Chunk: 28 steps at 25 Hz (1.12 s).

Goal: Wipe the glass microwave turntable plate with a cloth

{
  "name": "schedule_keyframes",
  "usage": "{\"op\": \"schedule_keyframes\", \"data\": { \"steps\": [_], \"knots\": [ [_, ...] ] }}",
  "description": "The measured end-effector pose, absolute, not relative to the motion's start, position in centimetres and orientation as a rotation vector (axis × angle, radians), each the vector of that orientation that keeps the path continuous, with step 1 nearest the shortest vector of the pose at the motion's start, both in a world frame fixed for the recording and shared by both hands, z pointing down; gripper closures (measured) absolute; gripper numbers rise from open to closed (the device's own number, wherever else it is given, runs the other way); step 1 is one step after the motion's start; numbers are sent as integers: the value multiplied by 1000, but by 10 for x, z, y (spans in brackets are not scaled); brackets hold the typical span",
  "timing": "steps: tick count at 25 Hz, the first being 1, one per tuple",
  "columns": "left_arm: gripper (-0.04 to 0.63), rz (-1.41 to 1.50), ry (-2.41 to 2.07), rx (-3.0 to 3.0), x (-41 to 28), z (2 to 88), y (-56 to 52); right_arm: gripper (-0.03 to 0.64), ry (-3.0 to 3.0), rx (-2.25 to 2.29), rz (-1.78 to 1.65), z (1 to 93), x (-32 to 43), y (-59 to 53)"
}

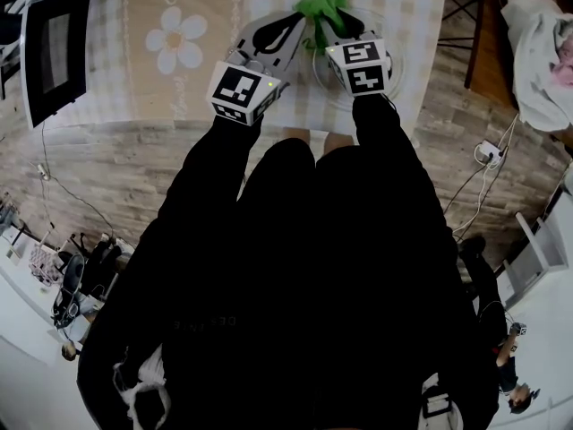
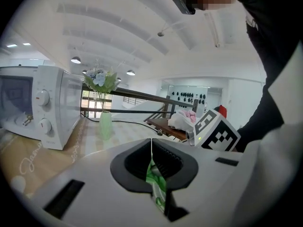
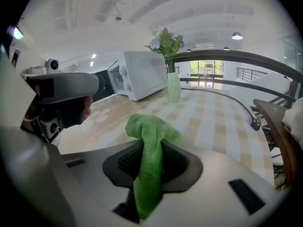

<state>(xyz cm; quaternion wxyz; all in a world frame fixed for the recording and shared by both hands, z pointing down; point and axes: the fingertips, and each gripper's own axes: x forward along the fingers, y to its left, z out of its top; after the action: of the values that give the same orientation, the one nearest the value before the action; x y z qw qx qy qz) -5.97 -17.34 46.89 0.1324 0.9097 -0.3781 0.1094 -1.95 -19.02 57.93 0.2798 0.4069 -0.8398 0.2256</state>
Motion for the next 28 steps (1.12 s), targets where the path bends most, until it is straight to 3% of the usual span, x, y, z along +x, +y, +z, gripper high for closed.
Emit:
{"op": "schedule_keyframes", "data": {
  "steps": [14,28],
  "knots": [
    [574,351,-1105,2595,-54,484,-172,523,-2148,1069,513,601,-19,-192],
    [574,375,-1038,2625,-27,483,-166,525,-2053,1182,542,603,35,-189]
  ]
}}
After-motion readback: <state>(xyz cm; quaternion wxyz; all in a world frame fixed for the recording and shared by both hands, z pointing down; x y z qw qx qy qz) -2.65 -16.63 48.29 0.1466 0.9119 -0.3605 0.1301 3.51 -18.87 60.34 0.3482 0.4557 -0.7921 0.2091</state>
